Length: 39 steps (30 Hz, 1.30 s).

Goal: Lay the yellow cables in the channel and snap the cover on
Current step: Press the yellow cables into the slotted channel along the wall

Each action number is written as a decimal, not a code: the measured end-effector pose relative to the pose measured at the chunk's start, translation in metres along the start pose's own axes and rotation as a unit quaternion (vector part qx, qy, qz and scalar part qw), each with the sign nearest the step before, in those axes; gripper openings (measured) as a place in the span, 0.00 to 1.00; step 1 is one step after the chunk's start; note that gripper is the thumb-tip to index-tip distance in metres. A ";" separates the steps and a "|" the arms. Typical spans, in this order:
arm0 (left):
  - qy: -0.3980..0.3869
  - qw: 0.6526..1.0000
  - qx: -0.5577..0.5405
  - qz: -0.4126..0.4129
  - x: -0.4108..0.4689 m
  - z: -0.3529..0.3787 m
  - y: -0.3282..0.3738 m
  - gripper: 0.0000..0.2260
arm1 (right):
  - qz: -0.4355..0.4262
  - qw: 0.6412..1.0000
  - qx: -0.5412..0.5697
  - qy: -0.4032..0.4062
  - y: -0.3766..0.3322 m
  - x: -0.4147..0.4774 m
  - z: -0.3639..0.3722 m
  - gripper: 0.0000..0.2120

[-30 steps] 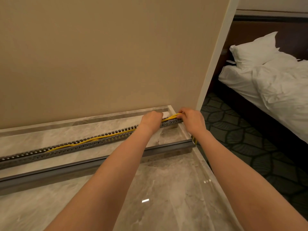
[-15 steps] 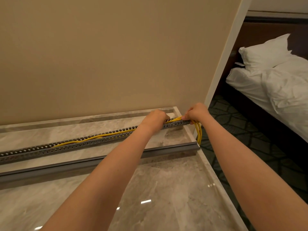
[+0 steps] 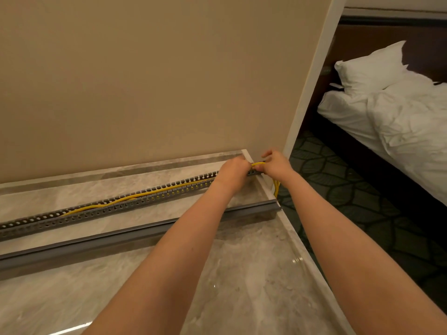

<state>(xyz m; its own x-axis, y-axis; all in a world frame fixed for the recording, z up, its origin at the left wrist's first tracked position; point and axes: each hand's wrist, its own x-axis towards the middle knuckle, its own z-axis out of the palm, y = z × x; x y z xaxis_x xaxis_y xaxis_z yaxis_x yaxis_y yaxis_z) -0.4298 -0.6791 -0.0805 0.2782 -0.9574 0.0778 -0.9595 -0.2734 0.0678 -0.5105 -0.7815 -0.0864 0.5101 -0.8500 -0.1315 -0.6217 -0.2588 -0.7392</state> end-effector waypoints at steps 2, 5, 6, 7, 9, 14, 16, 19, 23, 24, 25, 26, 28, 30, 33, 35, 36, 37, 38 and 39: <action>-0.003 1.000 0.010 -0.013 0.001 -0.001 0.002 0.14 | -0.017 0.999 0.023 0.035 0.011 -0.008 -0.002 0.18; -0.006 1.000 0.016 -0.022 0.002 -0.001 0.004 0.13 | -0.059 0.995 -0.024 0.083 0.026 -0.020 -0.004 0.17; -0.007 0.999 0.021 -0.024 0.002 -0.001 0.005 0.13 | -0.070 0.992 -0.053 0.096 0.029 -0.023 -0.002 0.17; -0.008 0.999 0.025 -0.026 0.002 -0.002 0.007 0.13 | -0.079 0.988 -0.080 0.108 0.030 -0.026 0.002 0.17; -0.006 0.999 0.028 -0.033 0.003 -0.003 0.009 0.13 | -0.100 0.978 -0.124 0.138 0.031 -0.030 0.012 0.17; -0.012 0.998 0.028 -0.050 0.006 -0.007 0.014 0.14 | -0.061 0.967 -0.178 0.170 0.034 -0.034 0.011 0.17; -0.014 0.998 0.025 -0.056 0.007 -0.007 0.016 0.14 | -0.046 0.970 -0.188 0.144 0.038 -0.034 0.008 0.16; -0.015 0.998 0.019 -0.062 0.007 -0.008 0.017 0.14 | -0.095 0.953 -0.249 0.142 0.038 -0.031 0.001 0.13; -0.020 0.998 0.007 -0.056 0.006 -0.007 0.013 0.15 | -0.184 0.894 -0.362 0.190 0.043 -0.021 -0.014 0.13; -0.020 0.998 0.006 -0.055 0.006 -0.007 0.012 0.15 | -0.203 0.877 -0.388 0.195 0.046 -0.018 -0.017 0.12; -0.018 0.998 0.005 -0.055 0.007 -0.007 0.012 0.15 | -0.227 0.859 -0.412 0.204 0.046 -0.016 -0.019 0.13; -0.017 0.998 0.005 -0.057 0.007 -0.006 0.011 0.15 | -0.247 0.838 -0.440 0.207 0.044 -0.014 -0.023 0.14; -0.016 0.998 0.004 -0.058 0.009 -0.006 0.011 0.15 | -0.274 0.815 -0.477 0.184 0.037 -0.011 -0.031 0.17; -0.018 0.998 0.001 -0.056 0.011 -0.006 0.009 0.15 | -0.273 0.815 -0.495 0.127 0.030 -0.008 -0.038 0.17; -0.018 0.998 -0.003 -0.059 0.013 -0.004 0.008 0.15 | -0.270 0.803 -0.522 0.100 0.031 -0.003 -0.044 0.18; -0.020 0.998 -0.005 -0.060 0.014 -0.005 0.009 0.15 | -0.269 0.799 -0.529 0.101 0.033 -0.001 -0.048 0.19; -0.021 0.998 -0.006 -0.062 0.014 -0.005 0.009 0.15 | -0.265 0.801 -0.528 0.095 0.032 0.000 -0.051 0.18; -0.022 0.998 -0.008 -0.062 0.015 -0.005 0.009 0.15 | -0.262 0.805 -0.525 0.089 0.031 0.003 -0.053 0.18; -0.023 0.998 -0.011 -0.063 0.015 -0.005 0.009 0.15 | -0.260 0.811 -0.518 0.083 0.030 0.005 -0.056 0.17; -0.025 0.998 -0.014 -0.064 0.015 -0.005 0.008 0.15 | -0.257 0.821 -0.505 0.077 0.028 0.007 -0.056 0.15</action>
<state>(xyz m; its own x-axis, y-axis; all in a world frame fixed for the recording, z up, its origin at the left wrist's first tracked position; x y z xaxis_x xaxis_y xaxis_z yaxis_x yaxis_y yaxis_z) -0.4333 -0.6955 -0.0741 0.3959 -0.9181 0.0174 -0.9142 -0.3923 0.1013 -0.5577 -0.8200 -0.0707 0.8264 -0.5374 0.1681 -0.5630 -0.7836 0.2627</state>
